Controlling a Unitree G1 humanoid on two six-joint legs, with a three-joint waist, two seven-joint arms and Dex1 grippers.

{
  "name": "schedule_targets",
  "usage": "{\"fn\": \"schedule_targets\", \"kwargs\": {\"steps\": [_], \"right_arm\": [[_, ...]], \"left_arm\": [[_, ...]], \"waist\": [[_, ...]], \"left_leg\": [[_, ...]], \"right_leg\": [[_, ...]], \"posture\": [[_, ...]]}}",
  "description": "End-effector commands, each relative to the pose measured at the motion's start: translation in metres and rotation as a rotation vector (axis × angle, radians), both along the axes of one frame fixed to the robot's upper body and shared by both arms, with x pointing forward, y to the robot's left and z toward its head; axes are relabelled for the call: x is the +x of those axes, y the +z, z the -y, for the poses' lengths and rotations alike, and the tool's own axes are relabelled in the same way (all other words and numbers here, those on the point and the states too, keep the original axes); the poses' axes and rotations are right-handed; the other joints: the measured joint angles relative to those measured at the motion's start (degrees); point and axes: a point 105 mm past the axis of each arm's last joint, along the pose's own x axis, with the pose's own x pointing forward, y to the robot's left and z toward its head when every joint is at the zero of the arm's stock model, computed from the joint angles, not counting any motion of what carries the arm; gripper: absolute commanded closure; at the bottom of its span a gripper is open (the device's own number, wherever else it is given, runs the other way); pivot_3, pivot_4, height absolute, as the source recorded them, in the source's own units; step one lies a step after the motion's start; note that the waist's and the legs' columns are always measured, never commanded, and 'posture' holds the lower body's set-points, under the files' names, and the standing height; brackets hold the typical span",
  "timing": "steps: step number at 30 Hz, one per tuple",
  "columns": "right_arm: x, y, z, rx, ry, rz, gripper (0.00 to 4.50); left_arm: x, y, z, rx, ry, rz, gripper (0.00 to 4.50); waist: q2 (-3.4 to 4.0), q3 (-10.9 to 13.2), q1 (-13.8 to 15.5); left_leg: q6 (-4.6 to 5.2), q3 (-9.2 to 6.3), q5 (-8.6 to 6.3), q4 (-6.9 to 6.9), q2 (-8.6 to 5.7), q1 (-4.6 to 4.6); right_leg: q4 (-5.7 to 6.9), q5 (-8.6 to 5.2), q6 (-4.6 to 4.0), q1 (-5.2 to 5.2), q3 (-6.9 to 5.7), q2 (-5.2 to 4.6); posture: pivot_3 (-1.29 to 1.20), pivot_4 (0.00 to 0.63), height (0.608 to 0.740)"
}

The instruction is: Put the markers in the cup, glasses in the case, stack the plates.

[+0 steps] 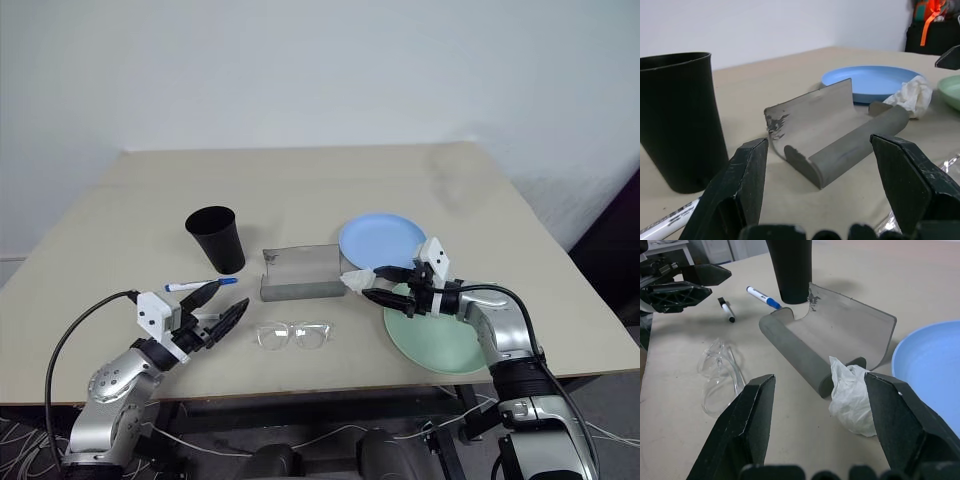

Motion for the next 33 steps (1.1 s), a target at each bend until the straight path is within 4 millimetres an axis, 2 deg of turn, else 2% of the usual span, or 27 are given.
{"fn": "schedule_targets", "kwargs": {"steps": [1,13,16,21,24,30,33], "right_arm": [[0.001,0.014,-0.001,0.006,0.01,0.058,1.41],[0.006,0.014,0.004,-0.003,-0.037,0.09,1.41],[0.006,0.014,0.009,0.003,-0.063,0.094,1.41],[0.001,0.011,0.006,0.015,-0.09,0.092,1.41],[-0.002,0.016,0.007,0.016,-0.098,0.103,1.41],[0.001,0.017,0.017,0.014,-0.161,0.1,1.41],[0.013,0.015,0.044,-0.031,-0.267,0.065,1.41]], "left_arm": [[0.0,0.012,0.004,0.007,-0.01,0.043,1.07],[-0.001,0.015,-0.002,0.029,-0.015,0.045,1.07],[0.002,0.015,0.003,0.03,-0.027,0.046,1.07],[0.0,0.009,0.001,0.036,-0.047,0.027,1.07],[0.0,0.015,0.004,0.021,-0.064,0.033,1.07],[0.002,0.011,0.005,0.031,-0.071,0.028,1.07],[-0.002,0.013,0.02,0.011,-0.118,0.022,1.07]], "waist": [[0.0,0.0,0.0],[0.0,0.0,0.0],[0.0,0.0,0.0],[0.02,0.0,0.0],[0.04,0.0,0.0],[0.03,0.0,0.0],[0.03,0.0,0.0]], "left_leg": [[0.0,0.0,0.0,0.0,0.0,0.0],[0.0,0.01,0.0,0.0,0.0,0.0],[0.0,0.01,0.0,0.01,0.0,0.0],[0.0,0.0,0.0,-0.01,-0.01,-0.02],[0.0,0.04,0.0,-0.01,0.01,-0.01],[0.0,0.05,0.0,0.07,0.03,0.01],[0.0,0.05,0.0,0.07,0.02,-0.01]], "right_leg": [[0.0,0.0,0.0,0.0,0.0,0.0],[0.0,0.0,-0.01,0.0,0.0,0.0],[-0.01,0.0,-0.01,0.0,0.0,0.0],[-0.01,0.0,-0.01,-0.01,0.01,0.0],[0.0,0.0,-0.01,-0.03,0.01,0.0],[-0.01,-0.01,-0.02,0.02,0.01,0.0],[-0.02,-0.01,-0.02,0.01,0.02,0.0]], "posture": [[0.0,0.0,0.737],[0.0,0.0,0.737],[0.0,0.0,0.737],[0.0,0.0,0.737],[0.0,0.0,0.737],[0.0,0.0,0.737],[0.0,0.0,0.737]]}}
